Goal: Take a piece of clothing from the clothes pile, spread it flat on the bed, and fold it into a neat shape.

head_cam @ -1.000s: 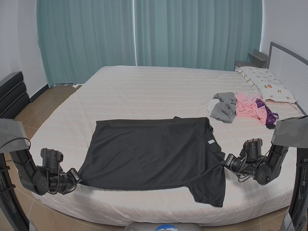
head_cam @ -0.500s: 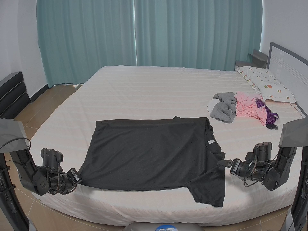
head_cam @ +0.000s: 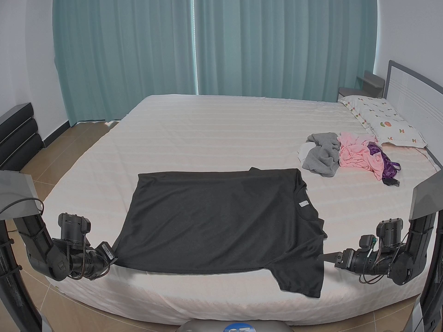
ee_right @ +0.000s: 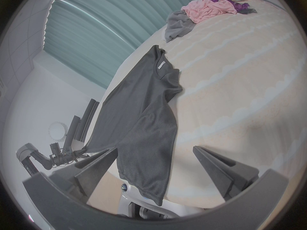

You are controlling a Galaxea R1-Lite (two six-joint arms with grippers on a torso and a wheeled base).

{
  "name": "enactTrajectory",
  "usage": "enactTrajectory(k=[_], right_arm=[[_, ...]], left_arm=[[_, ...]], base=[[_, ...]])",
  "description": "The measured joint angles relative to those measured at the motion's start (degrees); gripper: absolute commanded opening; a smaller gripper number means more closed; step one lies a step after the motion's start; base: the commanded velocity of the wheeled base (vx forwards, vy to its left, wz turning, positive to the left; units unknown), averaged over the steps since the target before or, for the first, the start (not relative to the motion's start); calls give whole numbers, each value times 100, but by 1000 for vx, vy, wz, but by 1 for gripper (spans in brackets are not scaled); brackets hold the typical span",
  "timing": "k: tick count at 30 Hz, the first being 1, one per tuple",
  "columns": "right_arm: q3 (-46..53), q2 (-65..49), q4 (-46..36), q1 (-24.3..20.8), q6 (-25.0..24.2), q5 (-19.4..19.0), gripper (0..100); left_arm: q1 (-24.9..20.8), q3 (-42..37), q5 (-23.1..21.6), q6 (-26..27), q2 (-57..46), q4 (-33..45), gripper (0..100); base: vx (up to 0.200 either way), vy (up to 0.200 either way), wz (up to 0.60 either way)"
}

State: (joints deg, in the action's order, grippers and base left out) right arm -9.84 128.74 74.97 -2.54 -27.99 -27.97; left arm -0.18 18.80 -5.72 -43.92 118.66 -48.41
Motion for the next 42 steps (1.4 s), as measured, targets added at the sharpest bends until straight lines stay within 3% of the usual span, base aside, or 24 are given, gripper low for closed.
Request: enactTrajectory(k=[8,19,27,37,38,42], right_arm=[[34,428,544,-254,-12,41,100],[-71,638,590,-466,-33,29,100],[-258,739,813,-573,-406,65,100],[-262,891,957,-641,-393,383,100],[-261,909,976,-644,-393,407,0],[-243,944,1009,-645,-389,433,0]], left_arm=[[0,2,0,7,16,0,0],[0,11,0,9,24,0,0],[0,11,2,11,29,-6,0],[0,9,0,9,35,-9,0],[0,11,0,9,35,-9,0],[0,9,0,9,35,-9,0]], base=[[0,0,0],[0,0,0],[0,0,0],[0,0,0],[0,0,0],[0,0,0]])
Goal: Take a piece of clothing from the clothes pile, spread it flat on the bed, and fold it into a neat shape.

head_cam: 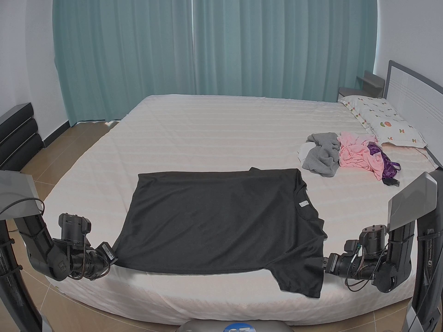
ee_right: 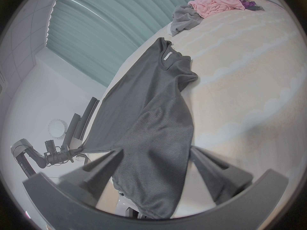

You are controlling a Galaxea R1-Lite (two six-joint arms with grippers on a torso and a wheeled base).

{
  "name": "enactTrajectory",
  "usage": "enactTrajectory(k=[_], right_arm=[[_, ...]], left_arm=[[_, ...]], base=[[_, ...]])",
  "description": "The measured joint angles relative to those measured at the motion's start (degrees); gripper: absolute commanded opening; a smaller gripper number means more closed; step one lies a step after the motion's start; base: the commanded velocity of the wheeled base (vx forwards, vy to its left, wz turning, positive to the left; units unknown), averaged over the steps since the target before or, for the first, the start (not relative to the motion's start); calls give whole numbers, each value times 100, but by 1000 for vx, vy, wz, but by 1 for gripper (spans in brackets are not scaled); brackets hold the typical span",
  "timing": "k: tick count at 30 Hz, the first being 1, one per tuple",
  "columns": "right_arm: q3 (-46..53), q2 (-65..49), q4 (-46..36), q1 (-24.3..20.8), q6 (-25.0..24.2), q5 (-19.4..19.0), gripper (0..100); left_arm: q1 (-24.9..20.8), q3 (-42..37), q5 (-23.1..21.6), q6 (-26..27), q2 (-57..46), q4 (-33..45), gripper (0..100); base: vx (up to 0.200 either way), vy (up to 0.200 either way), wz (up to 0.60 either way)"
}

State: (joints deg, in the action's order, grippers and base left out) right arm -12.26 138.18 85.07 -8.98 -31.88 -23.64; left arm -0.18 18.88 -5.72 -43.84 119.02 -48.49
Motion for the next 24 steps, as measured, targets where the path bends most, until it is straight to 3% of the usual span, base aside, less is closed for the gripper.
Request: enactTrajectory(k=[12,24], right_arm=[[182,-30,11,122,11,104,0],[712,-485,176,411,-4,-397,0]], left_arm=[[0,2,0,0,-2,0,0],[18,-23,9,148,-63,5,0]], base=[[0,0,0],[0,0,0]])
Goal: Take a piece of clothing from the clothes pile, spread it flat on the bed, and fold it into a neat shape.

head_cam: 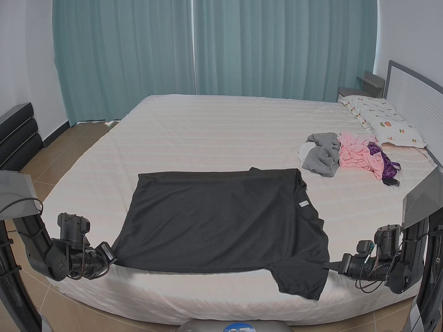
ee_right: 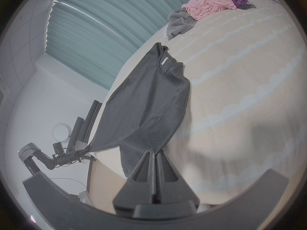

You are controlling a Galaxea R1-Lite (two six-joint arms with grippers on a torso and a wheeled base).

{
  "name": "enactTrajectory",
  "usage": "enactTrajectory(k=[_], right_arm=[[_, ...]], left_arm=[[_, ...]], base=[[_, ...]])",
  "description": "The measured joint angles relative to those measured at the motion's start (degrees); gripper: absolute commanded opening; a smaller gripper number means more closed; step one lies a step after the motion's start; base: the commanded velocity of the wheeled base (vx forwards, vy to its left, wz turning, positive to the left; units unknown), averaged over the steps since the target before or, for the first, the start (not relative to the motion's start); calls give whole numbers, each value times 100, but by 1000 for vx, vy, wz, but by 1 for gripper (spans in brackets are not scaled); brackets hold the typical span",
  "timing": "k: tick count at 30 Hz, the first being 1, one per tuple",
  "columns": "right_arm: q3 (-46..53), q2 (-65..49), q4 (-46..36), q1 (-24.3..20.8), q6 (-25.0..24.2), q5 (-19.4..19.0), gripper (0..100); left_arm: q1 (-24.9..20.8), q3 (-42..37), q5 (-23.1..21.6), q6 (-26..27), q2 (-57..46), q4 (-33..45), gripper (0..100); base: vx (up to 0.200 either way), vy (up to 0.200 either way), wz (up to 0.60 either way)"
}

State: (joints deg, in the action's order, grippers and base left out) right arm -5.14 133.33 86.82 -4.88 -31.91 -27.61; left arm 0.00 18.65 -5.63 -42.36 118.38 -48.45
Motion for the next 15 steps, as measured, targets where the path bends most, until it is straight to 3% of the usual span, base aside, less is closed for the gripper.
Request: enactTrajectory(k=[15], right_arm=[[407,-430,126,384,50,-252,0]], left_arm=[[162,-212,-27,455,-333,20,0]], base=[[0,0,0]])
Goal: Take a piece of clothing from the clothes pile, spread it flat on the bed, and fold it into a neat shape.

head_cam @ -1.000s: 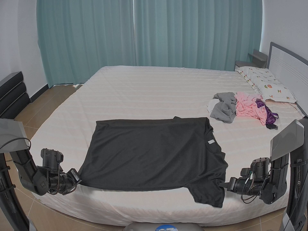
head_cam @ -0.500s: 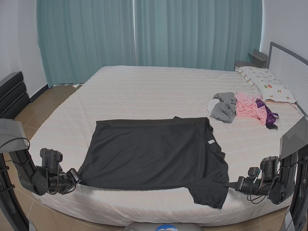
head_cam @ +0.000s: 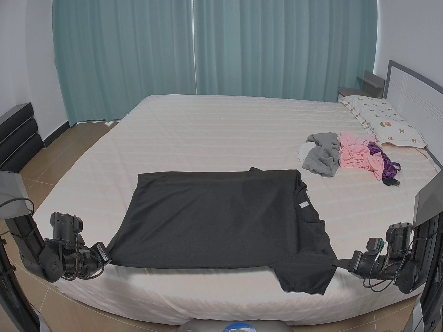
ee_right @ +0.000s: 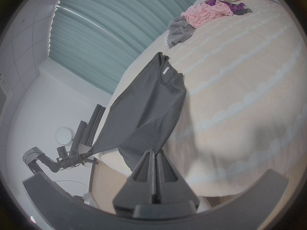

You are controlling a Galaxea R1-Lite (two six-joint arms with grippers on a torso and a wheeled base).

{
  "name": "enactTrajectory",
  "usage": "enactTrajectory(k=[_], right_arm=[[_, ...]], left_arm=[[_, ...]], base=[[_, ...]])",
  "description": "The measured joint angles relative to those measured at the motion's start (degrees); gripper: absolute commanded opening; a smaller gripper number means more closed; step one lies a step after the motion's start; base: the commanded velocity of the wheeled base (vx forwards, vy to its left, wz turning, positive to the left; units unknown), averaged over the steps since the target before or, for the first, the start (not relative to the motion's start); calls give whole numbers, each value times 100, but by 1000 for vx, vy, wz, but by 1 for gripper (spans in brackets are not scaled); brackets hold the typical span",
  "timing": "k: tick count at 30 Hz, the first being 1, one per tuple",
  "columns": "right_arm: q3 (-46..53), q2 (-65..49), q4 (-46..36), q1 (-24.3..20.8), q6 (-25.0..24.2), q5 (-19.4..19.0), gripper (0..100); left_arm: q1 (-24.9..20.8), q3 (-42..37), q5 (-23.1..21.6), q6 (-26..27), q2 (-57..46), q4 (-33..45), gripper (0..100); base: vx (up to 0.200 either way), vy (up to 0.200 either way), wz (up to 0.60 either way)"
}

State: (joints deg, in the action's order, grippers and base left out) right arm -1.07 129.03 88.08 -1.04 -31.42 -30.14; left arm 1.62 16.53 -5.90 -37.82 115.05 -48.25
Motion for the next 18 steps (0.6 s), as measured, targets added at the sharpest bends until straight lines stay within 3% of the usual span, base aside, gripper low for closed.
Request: enactTrajectory(k=[18], right_arm=[[6,-898,-1758,219,974,-57,0]], left_arm=[[176,-367,16,820,-183,16,0]], base=[[0,0,0]])
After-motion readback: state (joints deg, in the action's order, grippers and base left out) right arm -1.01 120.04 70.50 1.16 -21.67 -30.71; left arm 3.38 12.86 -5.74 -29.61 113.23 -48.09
